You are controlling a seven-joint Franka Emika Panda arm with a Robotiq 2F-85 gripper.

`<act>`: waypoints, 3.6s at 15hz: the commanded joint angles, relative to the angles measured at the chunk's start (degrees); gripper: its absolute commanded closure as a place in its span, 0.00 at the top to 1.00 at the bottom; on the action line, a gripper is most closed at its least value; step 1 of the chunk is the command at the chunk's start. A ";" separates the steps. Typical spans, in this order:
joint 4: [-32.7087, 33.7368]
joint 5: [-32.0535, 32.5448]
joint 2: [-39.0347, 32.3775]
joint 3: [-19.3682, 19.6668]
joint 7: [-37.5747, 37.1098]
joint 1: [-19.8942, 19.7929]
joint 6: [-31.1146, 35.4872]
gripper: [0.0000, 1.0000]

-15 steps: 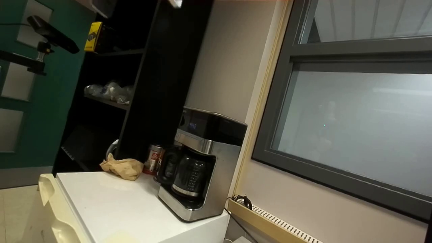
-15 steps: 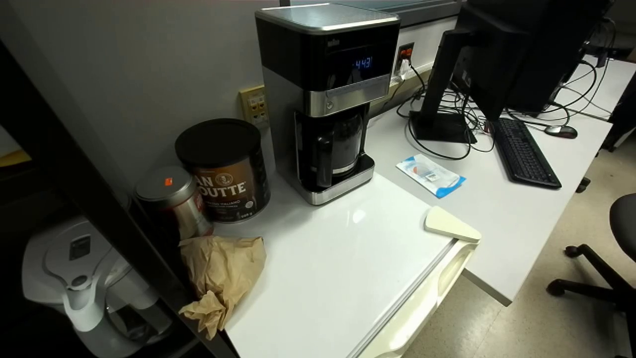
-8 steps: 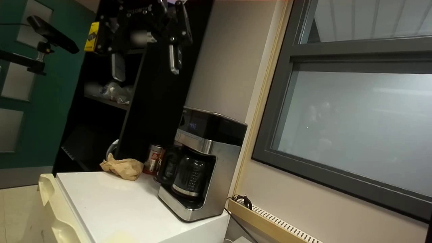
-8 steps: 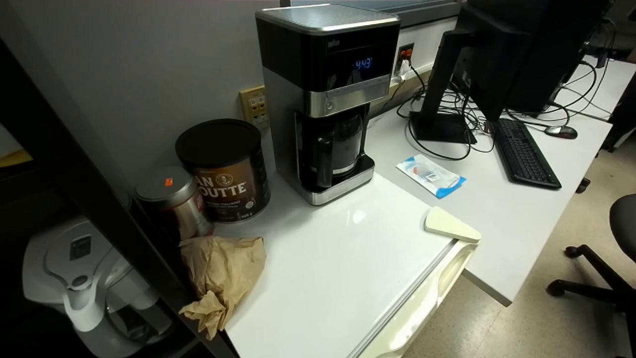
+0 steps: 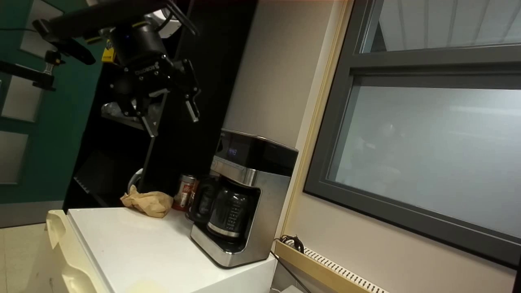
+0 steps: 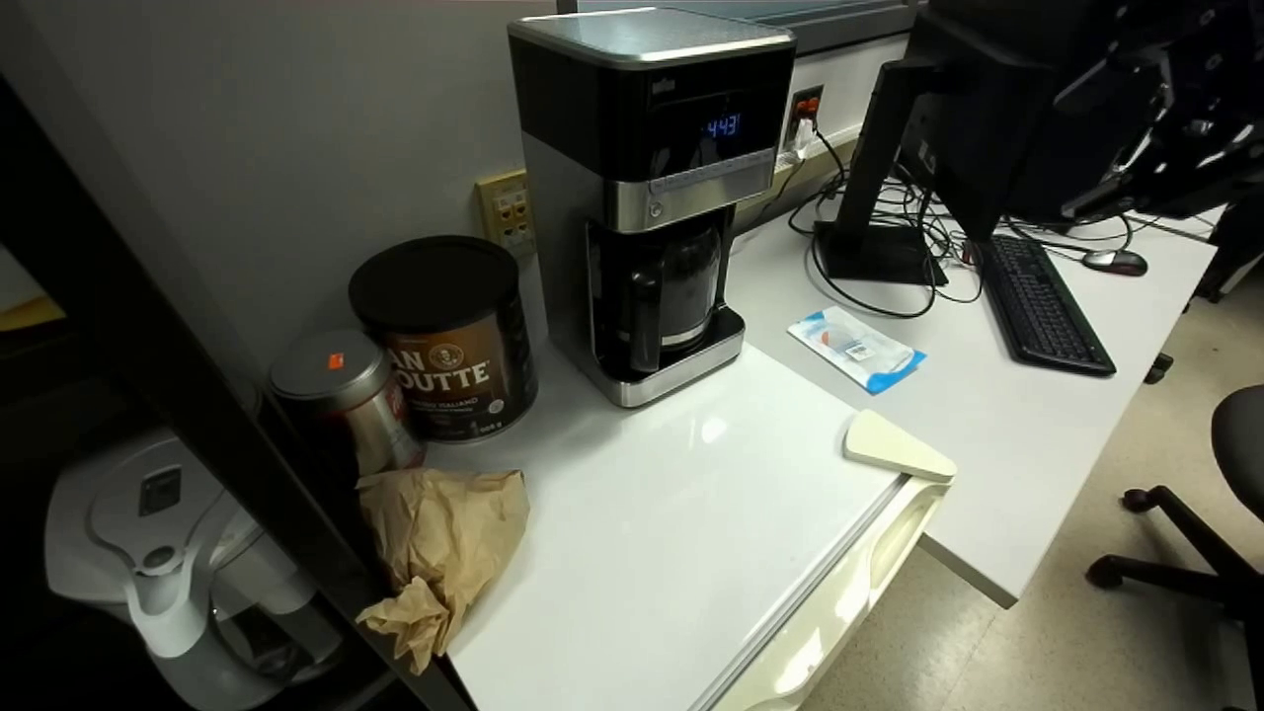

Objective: Press the button on the left side of the coffee machine

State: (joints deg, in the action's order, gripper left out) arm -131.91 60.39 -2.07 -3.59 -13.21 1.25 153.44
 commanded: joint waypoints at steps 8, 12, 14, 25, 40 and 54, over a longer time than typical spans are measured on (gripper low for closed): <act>14.58 48.24 -12.35 -1.63 -46.17 4.40 4.31 0.01; 17.66 64.94 -17.56 -3.92 -63.64 5.16 -2.20 0.00; 18.00 70.61 -20.39 -4.80 -69.74 5.38 -6.71 0.00; 25.57 77.00 -33.28 -8.44 -78.88 4.57 -23.01 0.00; 38.95 75.41 -42.98 -8.66 -76.45 6.34 -24.92 0.00; 44.94 74.83 -47.09 -8.12 -75.39 6.89 -24.93 0.00</act>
State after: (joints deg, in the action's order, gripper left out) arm -89.91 135.66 -47.27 -12.10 -90.03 7.47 129.67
